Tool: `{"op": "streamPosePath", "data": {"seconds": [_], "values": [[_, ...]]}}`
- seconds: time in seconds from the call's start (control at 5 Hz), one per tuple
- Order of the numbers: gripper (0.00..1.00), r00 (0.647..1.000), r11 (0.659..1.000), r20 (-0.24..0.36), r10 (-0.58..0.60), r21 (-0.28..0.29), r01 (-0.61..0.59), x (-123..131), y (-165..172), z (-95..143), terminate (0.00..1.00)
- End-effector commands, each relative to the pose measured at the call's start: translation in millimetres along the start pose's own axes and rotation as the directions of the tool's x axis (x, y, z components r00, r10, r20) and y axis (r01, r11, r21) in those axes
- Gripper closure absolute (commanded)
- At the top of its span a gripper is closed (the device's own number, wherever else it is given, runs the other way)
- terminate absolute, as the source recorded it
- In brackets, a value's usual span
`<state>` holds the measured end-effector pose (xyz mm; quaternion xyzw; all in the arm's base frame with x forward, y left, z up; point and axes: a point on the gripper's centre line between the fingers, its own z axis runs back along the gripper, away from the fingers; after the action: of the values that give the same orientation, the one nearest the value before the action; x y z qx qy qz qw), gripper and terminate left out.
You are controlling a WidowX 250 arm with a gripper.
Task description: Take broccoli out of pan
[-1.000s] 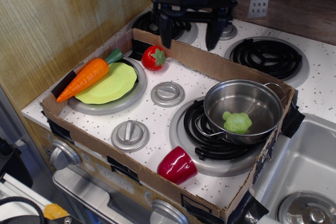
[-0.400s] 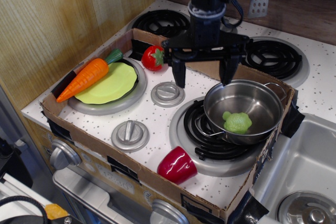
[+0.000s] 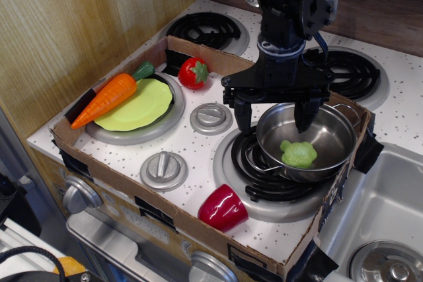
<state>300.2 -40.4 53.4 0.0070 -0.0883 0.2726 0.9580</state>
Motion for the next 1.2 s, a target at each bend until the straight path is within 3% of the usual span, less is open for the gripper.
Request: {"op": "streamPosePath", "data": {"seconds": [0.0, 1.0], "values": [[0.00, 0.999, 1.000, 0.052, 0.008, 0.019, -0.009, -2, -18, 10, 0.00], [0.00, 0.999, 0.998, 0.009, 0.049, -0.026, -0.048, -11, -38, -7, 0.00]]}}
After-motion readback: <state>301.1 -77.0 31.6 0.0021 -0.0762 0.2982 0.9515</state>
